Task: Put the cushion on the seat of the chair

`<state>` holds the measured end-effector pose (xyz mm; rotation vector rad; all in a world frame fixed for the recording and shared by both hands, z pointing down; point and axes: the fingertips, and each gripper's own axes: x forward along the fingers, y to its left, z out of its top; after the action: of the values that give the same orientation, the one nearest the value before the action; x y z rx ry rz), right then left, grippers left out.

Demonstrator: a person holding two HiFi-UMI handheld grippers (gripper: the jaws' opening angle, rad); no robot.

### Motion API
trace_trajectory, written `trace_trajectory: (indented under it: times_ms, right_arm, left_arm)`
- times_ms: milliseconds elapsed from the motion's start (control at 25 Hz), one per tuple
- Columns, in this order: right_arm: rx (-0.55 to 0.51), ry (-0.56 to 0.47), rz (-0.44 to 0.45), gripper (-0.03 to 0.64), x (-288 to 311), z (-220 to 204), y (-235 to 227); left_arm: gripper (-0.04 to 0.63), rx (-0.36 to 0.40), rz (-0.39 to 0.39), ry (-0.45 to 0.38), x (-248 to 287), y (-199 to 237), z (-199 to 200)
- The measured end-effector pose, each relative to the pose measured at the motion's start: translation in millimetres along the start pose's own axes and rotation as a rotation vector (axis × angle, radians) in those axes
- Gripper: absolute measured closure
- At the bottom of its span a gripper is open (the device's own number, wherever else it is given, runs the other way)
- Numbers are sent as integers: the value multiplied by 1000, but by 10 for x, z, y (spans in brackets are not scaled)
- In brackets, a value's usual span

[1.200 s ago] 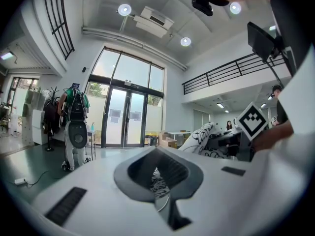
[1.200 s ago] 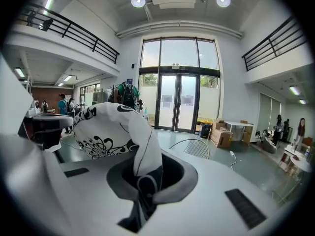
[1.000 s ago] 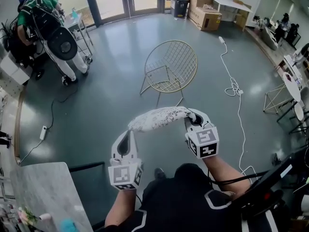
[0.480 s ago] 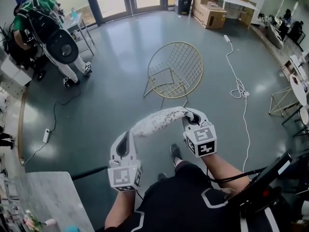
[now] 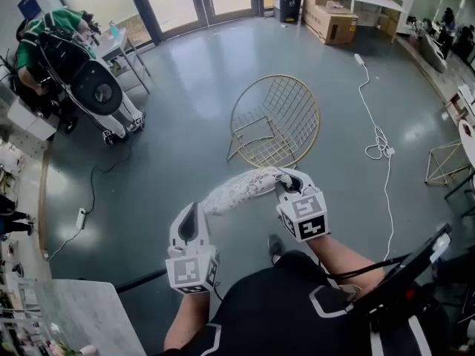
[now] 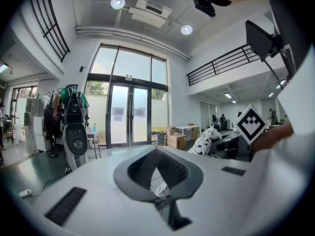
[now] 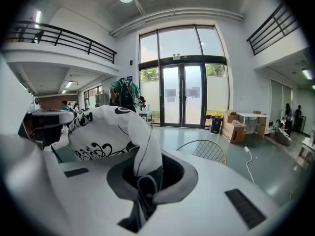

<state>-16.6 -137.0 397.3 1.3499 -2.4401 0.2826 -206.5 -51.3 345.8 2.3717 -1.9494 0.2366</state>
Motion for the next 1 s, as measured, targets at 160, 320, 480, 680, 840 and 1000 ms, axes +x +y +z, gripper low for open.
trace_trajectory:
  times_ms: [160,320,480,680,840,1000]
  right_arm:
    - [15,7,19,598,203,50,-230]
    - [36,22,40,598,391,36,-462]
    - [43,49,86,598,616,-17,-558]
    - [58,86,103,598,910,-85,-636]
    - [71,115,100,598,1164,-175,-665]
    - [75,158,77,598,1373,-293,-660]
  left_arm:
    - [586,20,-6,19,331,-101,40]
    - [586,23,-3,33,636,-217,74]
    - [586,24,13,46,844,-259,79]
    - [586,30,22,74,1044,-193,19]
    - [586,23,11,86,1251,-82,-81]
    - [586,11,-24,87,1464,32,-202]
